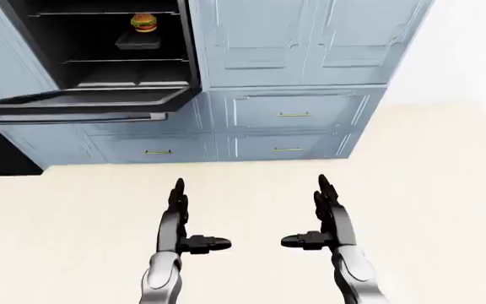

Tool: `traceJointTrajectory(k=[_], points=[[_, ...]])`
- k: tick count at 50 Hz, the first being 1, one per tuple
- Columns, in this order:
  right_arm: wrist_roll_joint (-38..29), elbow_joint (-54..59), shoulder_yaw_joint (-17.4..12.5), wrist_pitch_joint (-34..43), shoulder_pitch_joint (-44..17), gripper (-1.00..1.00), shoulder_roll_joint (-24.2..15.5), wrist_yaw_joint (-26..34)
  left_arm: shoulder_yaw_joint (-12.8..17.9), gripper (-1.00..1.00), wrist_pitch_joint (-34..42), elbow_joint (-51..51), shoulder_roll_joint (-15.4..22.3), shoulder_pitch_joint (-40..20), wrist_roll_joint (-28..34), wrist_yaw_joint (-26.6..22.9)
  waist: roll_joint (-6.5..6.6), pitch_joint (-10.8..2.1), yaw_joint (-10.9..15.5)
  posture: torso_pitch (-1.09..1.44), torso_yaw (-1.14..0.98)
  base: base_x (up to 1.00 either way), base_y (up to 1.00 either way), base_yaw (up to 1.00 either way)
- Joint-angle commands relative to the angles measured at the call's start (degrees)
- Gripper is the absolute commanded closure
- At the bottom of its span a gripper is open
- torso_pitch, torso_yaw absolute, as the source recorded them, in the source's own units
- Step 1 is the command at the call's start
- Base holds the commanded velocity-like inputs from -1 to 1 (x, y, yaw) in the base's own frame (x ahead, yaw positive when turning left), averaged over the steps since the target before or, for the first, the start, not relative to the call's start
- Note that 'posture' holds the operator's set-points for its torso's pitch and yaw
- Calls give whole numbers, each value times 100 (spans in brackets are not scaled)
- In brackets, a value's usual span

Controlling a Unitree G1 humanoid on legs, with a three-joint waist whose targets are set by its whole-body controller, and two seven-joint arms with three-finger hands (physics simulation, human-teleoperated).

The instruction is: Close the oven door.

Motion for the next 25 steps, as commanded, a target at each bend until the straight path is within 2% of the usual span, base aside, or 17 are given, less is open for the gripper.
traceJointTrajectory(k=[1, 3, 4, 5, 7, 8, 16, 18, 19, 20, 21, 22, 23, 25], points=[[36, -655, 8, -285, -90, -100, -27, 46, 45, -100, -327, -436, 30, -221, -47, 5, -45, -5, -12, 0, 0, 0, 0, 0], [8, -656, 21, -308, -83, -100, -25, 61, 57, -100, -308, -445, 36, -224, -62, 3, -8, -354, 35, 0, 0, 0, 0, 0], [-36, -625, 15, -320, -92, -100, -26, 28, 55, -100, -307, -464, 35, -213, -60, 6, -10, -297, 37, 0, 0, 0, 0, 0], [-62, -613, 6, -330, -96, -100, -31, 11, 50, -100, -302, -475, 35, -207, -59, 0, -37, -93, 28, 0, 0, 0, 0, 0], [-101, -657, 17, -323, -68, -100, -29, 8, 47, -100, -321, -429, 35, -222, -46, 3, -44, -396, 29, 0, 0, 0, 0, 0], [-104, -642, 17, -343, -66, -100, -27, 11, 40, -100, -336, -410, 34, -221, -35, 5, -45, -428, 36, 0, 0, 0, 0, 0], [-202, -498, 13, -512, -66, -100, -31, 24, 65, -100, -323, -229, 29, -327, -68, 11, -25, -462, 41, 0, 0, 0, 0, 0], [-144, -595, -36, -281, -164, -100, -60, 39, 5, -100, -322, -159, 15, -388, -13, 48, -25, -479, 44, 0, 0, 0, 0, 0], [-49, -1089, -125, 140, -214, -100, -111, 64, 74, -100, 33, -170, 40, -755, -65, 142, -25, -495, 47, 0, 0, 0, 0, 0], [-3, -1231, -186, 295, -268, -100, -141, 84, 98, -100, 194, -177, 62, -927, -83, 197, -31, -513, 43, 0, 0, 0, 0, 0], [145, -1273, -344, 717, -482, -100, -228, 127, 106, -100, 707, -422, 83, -1189, -176, 212, -35, -530, 61, 0, 0, 0, 0, 0], [44, -1282, -373, 897, -570, -100, -267, 27, 83, -100, 736, -438, 97, -1252, -102, 291, -31, -537, 64, 0, 0, 0, 0, 0], [109, -1305, -433, 1065, -743, -100, -377, 179, 65, -100, 877, -504, 96, -1433, -51, 388, -34, -539, 61, 0, 0, 0, 0, 0], [125, -954, -507, 1125, -985, -100, -470, 295, 114, -100, 654, 227, 117, -1845, -37, 496, -55, -525, 51, 0, 0, 0, 0, 0]])
